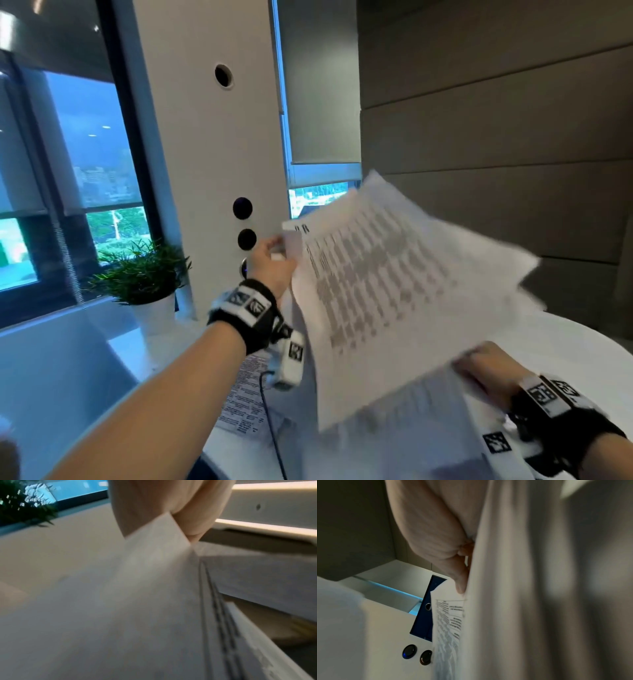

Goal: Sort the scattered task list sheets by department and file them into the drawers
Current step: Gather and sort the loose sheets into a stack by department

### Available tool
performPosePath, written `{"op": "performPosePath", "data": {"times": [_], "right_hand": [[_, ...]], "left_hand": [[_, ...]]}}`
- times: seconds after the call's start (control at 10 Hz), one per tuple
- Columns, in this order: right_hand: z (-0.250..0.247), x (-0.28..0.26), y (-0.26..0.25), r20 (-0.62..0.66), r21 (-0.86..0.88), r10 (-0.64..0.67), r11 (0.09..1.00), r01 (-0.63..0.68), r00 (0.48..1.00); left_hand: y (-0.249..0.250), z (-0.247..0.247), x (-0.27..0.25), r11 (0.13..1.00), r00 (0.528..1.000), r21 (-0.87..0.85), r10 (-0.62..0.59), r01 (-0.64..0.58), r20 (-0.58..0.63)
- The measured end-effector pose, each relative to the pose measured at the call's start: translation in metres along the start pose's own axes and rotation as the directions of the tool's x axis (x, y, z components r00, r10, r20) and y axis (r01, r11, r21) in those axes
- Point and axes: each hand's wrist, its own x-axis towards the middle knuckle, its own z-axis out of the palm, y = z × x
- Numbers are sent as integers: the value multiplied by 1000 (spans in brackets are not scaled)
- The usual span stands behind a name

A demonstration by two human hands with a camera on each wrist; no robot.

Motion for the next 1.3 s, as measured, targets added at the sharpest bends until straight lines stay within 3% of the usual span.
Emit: {"op": "performPosePath", "data": {"times": [0.1,0.4,0.5,0.6,0.7,0.8,0.9,1.0,1.1,1.2,1.3], "right_hand": [[5,-23,-14,101,93,-67,994,58,993],[18,1,7,310,194,-6,979,-57,951],[21,5,15,344,230,14,968,-99,939],[20,8,20,350,260,28,957,-126,936],[23,5,19,339,279,2,955,-102,941],[32,-2,12,305,276,-58,961,-30,950],[41,-11,-2,288,281,-95,960,11,953],[45,-16,-16,343,293,-113,956,9,932],[53,-18,-21,288,14,-224,973,230,931],[59,-28,-33,81,-50,-431,899,435,899],[60,-36,-45,2,-84,-631,773,629,775]], "left_hand": [[-40,-1,-10,986,999,160,-45,42,16],[-89,8,-15,969,972,154,-167,193,-167],[-101,10,-12,918,913,105,-360,384,-192],[-106,4,-17,769,769,-11,-639,639,19],[-109,-3,-32,690,605,79,-679,720,416],[-113,-6,-40,801,660,189,-580,568,478],[-103,-5,-43,922,869,163,-386,352,308],[-85,-3,-50,949,927,85,-316,305,201],[-67,4,-66,981,973,64,-188,181,134],[-40,10,-80,997,998,57,59,-59,-9],[-12,17,-92,975,972,-34,217,-221,-95]]}}
